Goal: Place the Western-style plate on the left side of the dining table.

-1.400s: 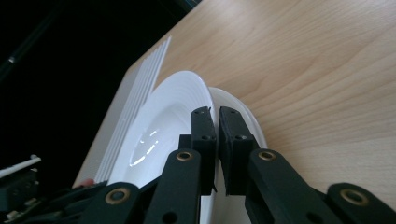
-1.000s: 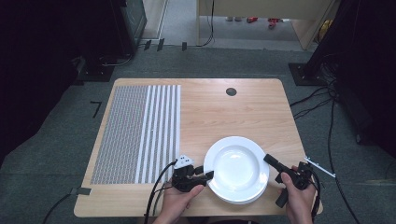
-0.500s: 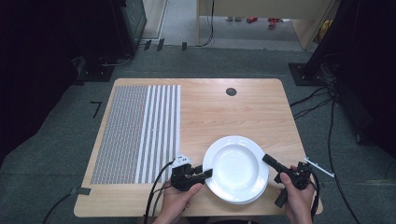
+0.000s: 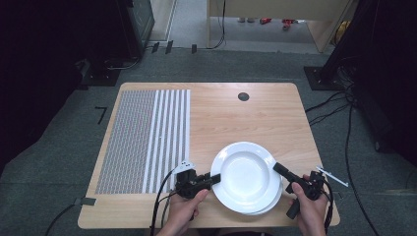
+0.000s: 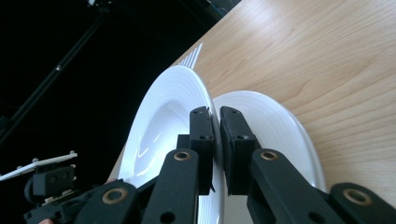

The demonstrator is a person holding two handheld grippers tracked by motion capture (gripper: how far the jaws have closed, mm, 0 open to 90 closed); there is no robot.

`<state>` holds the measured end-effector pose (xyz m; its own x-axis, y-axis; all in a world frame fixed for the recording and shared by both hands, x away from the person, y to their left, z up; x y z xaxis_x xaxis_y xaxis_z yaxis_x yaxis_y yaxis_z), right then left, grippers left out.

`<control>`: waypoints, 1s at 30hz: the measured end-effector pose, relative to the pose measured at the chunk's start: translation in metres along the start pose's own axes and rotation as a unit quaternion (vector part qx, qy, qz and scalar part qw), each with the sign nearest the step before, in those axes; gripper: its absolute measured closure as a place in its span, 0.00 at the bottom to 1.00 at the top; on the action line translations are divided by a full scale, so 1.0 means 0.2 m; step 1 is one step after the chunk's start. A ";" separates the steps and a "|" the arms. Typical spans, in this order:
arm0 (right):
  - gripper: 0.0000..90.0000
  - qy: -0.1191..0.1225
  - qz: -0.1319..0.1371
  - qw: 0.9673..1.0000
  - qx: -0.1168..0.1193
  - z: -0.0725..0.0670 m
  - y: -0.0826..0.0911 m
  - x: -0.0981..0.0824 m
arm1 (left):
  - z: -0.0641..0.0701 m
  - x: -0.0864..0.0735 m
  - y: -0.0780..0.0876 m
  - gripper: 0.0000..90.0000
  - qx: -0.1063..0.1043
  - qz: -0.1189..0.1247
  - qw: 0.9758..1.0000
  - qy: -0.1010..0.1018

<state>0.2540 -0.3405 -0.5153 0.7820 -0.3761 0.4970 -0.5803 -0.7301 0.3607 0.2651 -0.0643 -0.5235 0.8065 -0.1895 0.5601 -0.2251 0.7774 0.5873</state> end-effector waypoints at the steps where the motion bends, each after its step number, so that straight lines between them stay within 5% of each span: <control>1: 0.95 0.001 0.001 1.000 0.002 0.00 0.00 0.00 | 0.00 0.00 0.00 0.78 0.000 0.000 1.000 0.002; 18: 0.94 0.012 0.029 0.999 0.013 -0.09 -0.02 0.01 | -0.02 0.04 0.08 0.83 -0.044 0.000 0.999 0.012; 30: 0.93 0.024 0.031 0.999 0.015 -0.16 -0.10 0.01 | -0.05 0.11 0.20 0.86 -0.045 0.017 0.999 0.009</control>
<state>0.2593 -0.3085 -0.4968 0.7326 -0.3941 0.5550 -0.6198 -0.7232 0.3047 0.2793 -0.0301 -0.4940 0.8091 -0.1510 0.5679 -0.2043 0.8339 0.5128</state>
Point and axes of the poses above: each handheld gripper's, and its own axes: y roughly backward along the jaws, x roughly out of its top, z roughly to its right, the point moved 7 cm from there along -y, roughly forward along the jaws, and after that the axes turned 15 degrees about -z, right-handed, at the moved point
